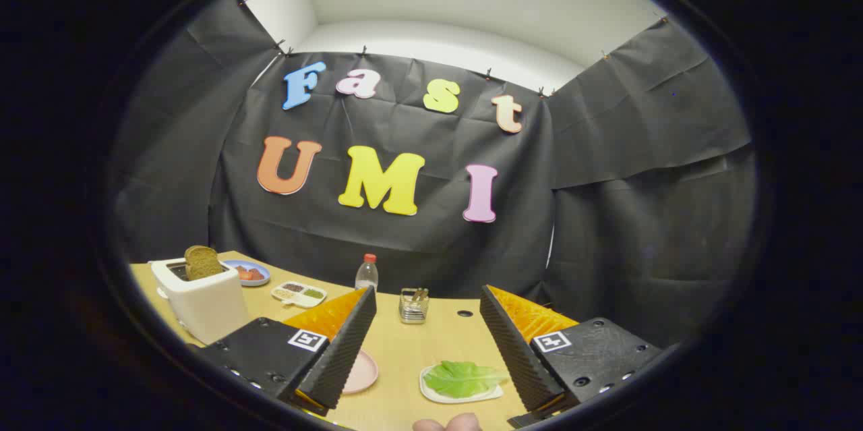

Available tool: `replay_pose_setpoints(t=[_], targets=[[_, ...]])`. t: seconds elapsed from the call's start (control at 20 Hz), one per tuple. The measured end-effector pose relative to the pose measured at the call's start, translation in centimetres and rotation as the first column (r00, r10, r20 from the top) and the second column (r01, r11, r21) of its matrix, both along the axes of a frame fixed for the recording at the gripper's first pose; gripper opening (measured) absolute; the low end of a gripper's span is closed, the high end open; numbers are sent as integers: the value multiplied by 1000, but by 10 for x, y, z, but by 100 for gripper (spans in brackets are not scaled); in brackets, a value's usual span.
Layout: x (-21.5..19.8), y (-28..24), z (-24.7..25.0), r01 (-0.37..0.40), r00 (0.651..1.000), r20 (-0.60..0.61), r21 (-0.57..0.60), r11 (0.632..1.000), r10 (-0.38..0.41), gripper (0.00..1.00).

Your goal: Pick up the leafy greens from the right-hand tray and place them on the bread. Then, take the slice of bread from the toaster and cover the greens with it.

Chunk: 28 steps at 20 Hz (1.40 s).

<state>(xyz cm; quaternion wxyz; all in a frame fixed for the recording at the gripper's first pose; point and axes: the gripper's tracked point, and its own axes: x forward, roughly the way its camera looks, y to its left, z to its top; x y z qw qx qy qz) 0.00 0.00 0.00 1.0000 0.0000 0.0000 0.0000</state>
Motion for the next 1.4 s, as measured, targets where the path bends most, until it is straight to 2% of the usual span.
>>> replay_pose_setpoints(t=[0.45, 0.95, 1.4], targets=[[-9, 15, 10, -33, 999, 2, 23, 999, 33, 95], [-16, -2, 13, -18, 1000, 19, 40, 999, 17, 95], [-18, -26, -7, -14, 1000, -15, 45, 999, 15, 95]])
